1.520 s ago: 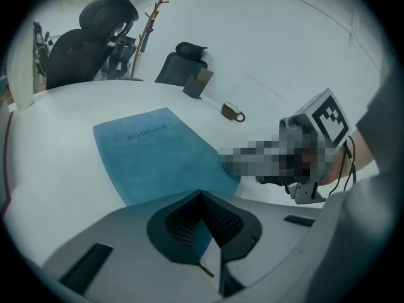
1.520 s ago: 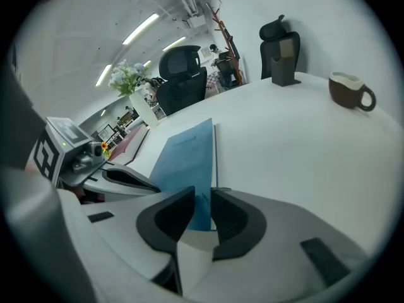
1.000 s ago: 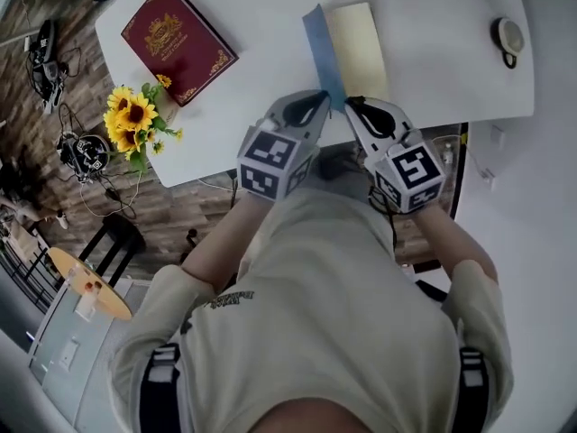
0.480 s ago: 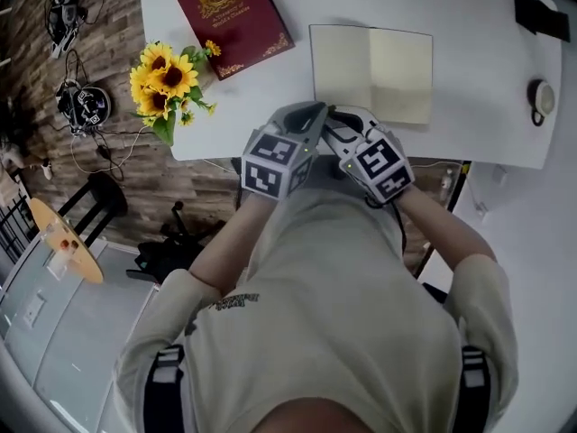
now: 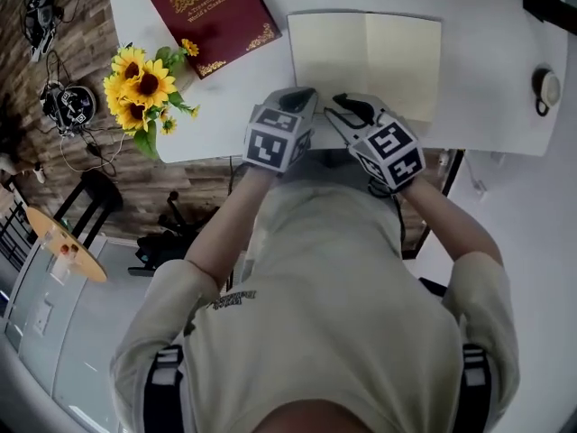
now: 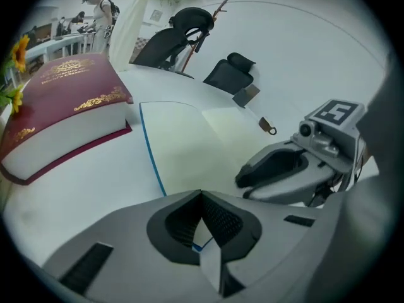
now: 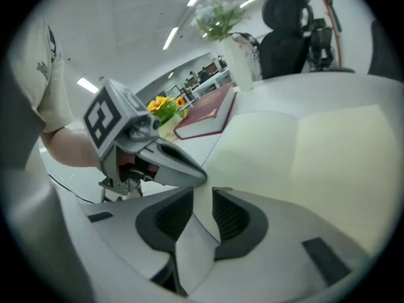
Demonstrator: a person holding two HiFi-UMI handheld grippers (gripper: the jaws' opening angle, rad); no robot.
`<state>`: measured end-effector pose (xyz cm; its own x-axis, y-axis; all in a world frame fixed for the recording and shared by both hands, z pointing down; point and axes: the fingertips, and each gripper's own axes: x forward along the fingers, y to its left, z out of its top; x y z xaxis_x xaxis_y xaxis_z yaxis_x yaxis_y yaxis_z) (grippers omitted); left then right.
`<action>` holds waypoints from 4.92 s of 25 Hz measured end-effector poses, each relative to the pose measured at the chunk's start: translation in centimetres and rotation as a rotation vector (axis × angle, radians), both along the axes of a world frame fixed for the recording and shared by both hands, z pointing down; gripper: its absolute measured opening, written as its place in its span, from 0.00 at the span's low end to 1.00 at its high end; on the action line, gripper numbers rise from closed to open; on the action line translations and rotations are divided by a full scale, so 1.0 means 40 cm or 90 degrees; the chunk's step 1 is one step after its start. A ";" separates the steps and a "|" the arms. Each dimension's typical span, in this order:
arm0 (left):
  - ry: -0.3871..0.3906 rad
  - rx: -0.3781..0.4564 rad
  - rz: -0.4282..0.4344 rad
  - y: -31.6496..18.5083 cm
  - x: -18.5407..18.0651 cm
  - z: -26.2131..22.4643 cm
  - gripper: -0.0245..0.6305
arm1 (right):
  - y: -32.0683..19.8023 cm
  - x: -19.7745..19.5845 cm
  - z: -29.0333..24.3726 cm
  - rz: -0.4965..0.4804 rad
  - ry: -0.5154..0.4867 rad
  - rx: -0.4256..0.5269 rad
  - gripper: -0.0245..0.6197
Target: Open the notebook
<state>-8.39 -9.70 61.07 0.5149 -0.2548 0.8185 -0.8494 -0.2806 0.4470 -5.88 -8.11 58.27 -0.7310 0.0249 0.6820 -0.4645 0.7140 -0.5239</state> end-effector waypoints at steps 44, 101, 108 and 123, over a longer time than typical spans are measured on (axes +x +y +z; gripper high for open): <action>0.058 0.042 -0.118 0.047 -0.064 -0.059 0.06 | 0.050 -0.068 0.034 -0.087 -0.002 0.028 0.29; 0.082 0.654 0.011 -0.091 0.209 -0.836 0.06 | -0.134 0.329 -0.791 0.301 -0.152 0.576 0.04; 0.085 0.659 0.024 -0.089 0.213 -0.822 0.06 | -0.132 0.321 -0.777 0.305 -0.155 0.560 0.04; 0.088 0.646 0.033 -0.072 0.214 -0.800 0.06 | -0.119 0.294 -0.769 0.287 -0.161 0.544 0.04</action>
<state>0.15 -12.58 29.07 0.6186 -0.7687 0.1627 -0.7844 -0.6160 0.0717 5.89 -12.86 27.53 -0.6775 -0.7169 0.1643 -0.7305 0.6819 -0.0372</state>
